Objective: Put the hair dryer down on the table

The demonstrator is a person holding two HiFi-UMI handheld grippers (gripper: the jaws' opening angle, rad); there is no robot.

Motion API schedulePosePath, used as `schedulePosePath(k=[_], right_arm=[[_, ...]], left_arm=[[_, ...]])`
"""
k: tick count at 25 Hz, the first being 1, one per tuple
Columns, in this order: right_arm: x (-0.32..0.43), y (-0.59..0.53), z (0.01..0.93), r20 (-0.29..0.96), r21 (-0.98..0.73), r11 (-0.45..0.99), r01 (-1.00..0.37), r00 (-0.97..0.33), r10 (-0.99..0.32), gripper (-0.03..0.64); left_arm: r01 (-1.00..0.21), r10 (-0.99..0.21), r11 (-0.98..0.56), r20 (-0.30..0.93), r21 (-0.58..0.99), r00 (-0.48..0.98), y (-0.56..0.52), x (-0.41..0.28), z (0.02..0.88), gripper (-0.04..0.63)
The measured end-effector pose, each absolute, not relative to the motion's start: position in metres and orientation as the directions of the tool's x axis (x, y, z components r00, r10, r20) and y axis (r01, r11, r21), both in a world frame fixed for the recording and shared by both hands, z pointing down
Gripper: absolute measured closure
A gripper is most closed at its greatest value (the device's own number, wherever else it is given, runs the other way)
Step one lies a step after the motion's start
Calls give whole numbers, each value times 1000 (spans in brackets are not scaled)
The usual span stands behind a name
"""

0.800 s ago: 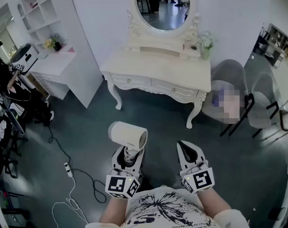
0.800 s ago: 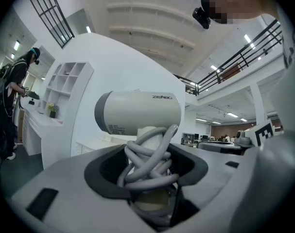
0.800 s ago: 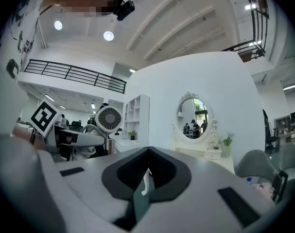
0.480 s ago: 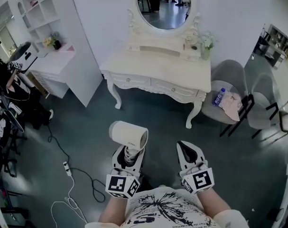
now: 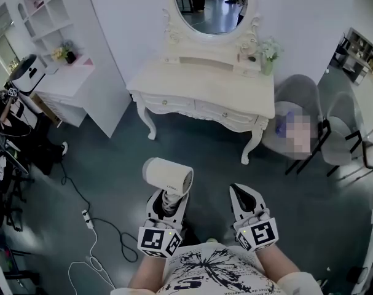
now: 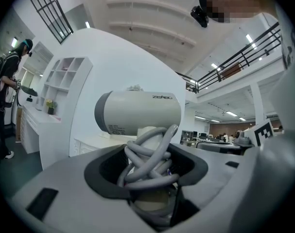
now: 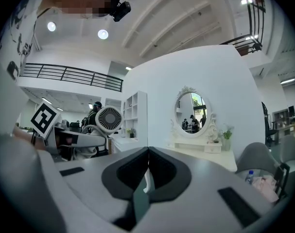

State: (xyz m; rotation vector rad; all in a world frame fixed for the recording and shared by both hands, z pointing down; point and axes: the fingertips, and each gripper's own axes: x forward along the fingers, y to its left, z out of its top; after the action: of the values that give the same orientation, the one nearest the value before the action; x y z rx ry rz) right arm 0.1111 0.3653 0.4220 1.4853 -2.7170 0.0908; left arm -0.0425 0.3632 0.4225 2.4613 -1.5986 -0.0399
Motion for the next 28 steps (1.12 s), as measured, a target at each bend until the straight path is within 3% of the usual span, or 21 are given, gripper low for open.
schedulePosePath(k=[28], right_arm=[[-28, 124, 415, 90, -54, 395, -917, -398, -913, 598]], left_arm=[[-840, -843, -512, 82, 179, 531, 106, -192, 404, 341]])
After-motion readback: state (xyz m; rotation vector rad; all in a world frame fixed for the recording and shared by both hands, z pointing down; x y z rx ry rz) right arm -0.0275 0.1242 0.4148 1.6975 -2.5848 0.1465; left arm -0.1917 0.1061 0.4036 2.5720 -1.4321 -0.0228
